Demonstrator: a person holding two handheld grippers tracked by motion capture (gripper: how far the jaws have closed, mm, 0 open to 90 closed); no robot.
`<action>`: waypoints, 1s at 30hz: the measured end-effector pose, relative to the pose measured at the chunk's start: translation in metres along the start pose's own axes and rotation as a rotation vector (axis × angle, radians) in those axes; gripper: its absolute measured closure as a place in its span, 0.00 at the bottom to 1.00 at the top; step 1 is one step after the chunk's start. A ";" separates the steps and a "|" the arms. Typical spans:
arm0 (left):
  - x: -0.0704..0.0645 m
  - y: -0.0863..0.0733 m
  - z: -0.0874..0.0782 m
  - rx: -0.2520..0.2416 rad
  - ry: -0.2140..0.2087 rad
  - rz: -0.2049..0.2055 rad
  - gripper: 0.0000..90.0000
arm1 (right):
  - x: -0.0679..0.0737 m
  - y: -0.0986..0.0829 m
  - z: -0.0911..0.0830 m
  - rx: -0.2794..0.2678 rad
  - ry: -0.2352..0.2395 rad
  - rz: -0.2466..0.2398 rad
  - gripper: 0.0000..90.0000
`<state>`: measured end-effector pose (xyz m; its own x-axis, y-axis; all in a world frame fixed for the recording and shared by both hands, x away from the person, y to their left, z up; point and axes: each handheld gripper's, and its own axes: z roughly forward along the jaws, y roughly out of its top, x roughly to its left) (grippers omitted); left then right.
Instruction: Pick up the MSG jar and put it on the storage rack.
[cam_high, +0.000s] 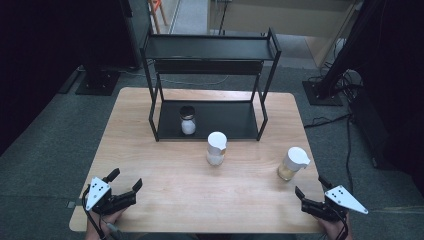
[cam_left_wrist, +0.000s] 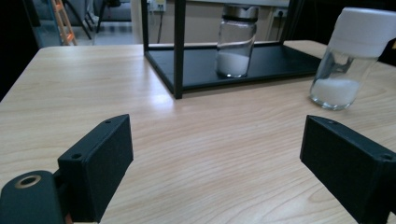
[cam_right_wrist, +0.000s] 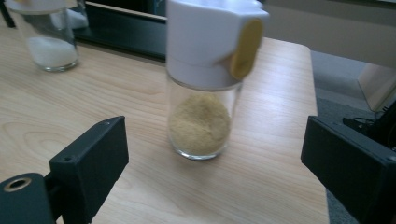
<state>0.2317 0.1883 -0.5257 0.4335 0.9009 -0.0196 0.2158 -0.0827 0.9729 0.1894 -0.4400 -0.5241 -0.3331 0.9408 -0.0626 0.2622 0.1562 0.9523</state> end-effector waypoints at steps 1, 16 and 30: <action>0.000 -0.001 0.000 0.002 0.002 0.002 0.11 | 0.002 0.002 0.000 0.000 0.005 -0.005 0.08; 0.009 -0.004 -0.005 -0.024 0.003 -0.044 0.11 | 0.031 0.034 -0.003 -0.033 0.042 -0.051 0.08; 0.013 -0.005 -0.005 -0.026 0.003 -0.078 0.11 | 0.063 0.060 0.004 -0.060 0.103 -0.088 0.08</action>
<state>0.2320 0.2021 -0.5293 0.4139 0.9054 -0.0946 0.2255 -0.0013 0.9742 0.1880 -0.3706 -0.4726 -0.4445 0.8880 -0.1180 0.1747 0.2152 0.9608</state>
